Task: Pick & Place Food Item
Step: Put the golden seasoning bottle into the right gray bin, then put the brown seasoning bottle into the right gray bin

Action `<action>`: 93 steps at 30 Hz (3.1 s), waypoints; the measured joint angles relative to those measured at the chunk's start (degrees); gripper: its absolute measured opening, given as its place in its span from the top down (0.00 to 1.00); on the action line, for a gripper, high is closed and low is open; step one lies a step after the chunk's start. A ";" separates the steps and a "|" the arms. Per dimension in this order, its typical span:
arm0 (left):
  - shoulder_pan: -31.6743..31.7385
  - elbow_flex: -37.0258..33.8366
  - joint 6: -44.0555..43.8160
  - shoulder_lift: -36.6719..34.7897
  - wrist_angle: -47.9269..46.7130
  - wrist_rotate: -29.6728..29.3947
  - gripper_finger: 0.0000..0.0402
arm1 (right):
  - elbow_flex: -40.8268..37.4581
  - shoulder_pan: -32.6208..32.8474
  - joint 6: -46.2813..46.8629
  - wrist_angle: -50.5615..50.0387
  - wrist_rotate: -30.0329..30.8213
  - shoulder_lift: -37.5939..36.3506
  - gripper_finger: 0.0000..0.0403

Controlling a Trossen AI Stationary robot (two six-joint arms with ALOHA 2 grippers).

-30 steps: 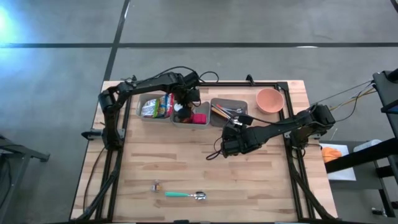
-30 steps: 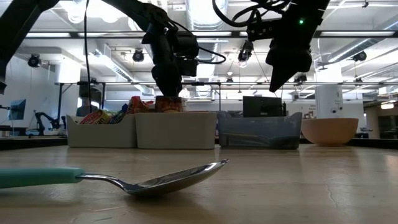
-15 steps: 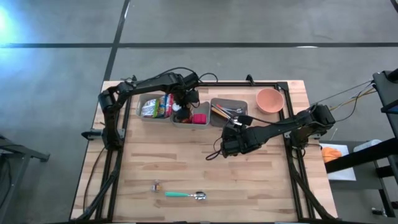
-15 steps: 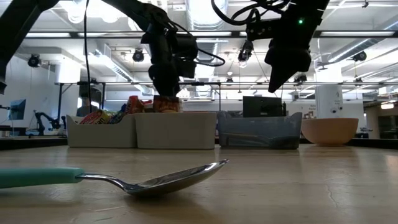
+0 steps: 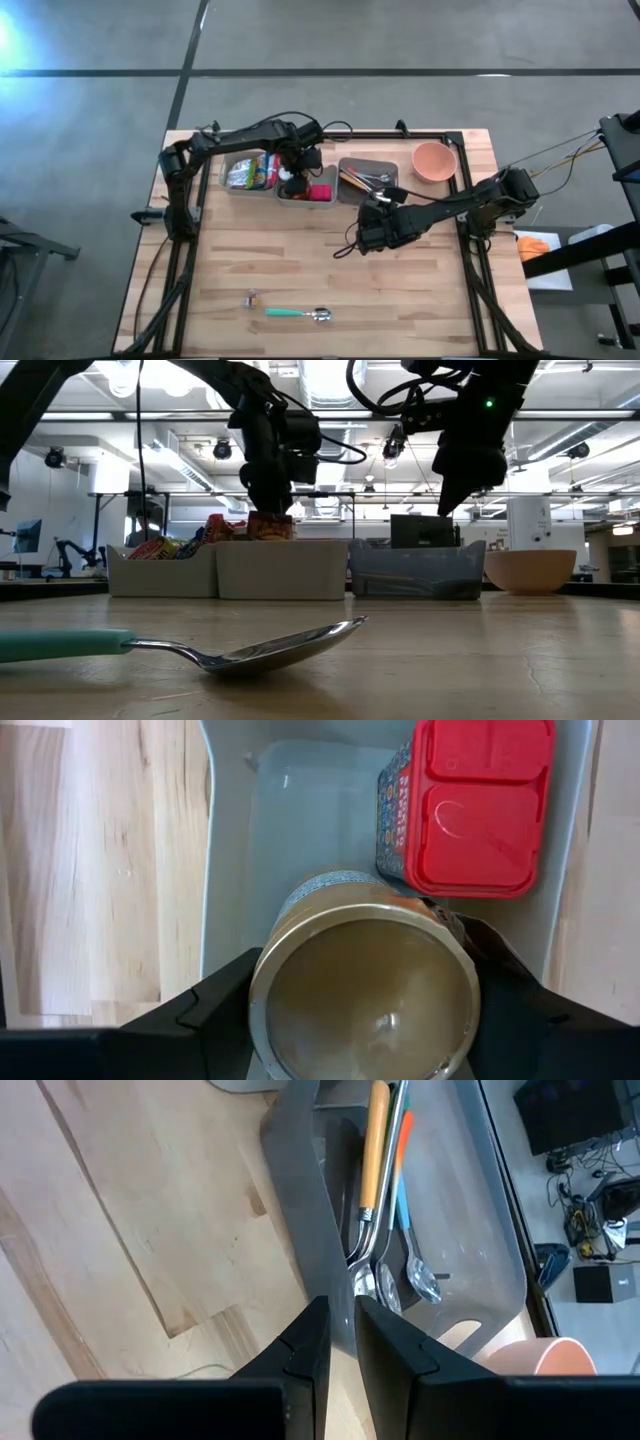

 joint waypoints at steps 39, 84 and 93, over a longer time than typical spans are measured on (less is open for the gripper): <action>-1.59 -4.44 -4.35 0.13 5.62 -0.85 0.15 | -0.68 0.36 -0.91 1.61 -5.79 0.00 0.88; -6.88 1.59 -16.58 -14.71 -13.54 -0.68 0.03 | -1.09 0.36 -1.39 3.90 -5.81 0.00 0.88; -21.01 -5.93 -30.30 -19.88 -13.32 -1.58 0.03 | -1.10 0.35 -0.80 4.32 -6.75 0.00 0.88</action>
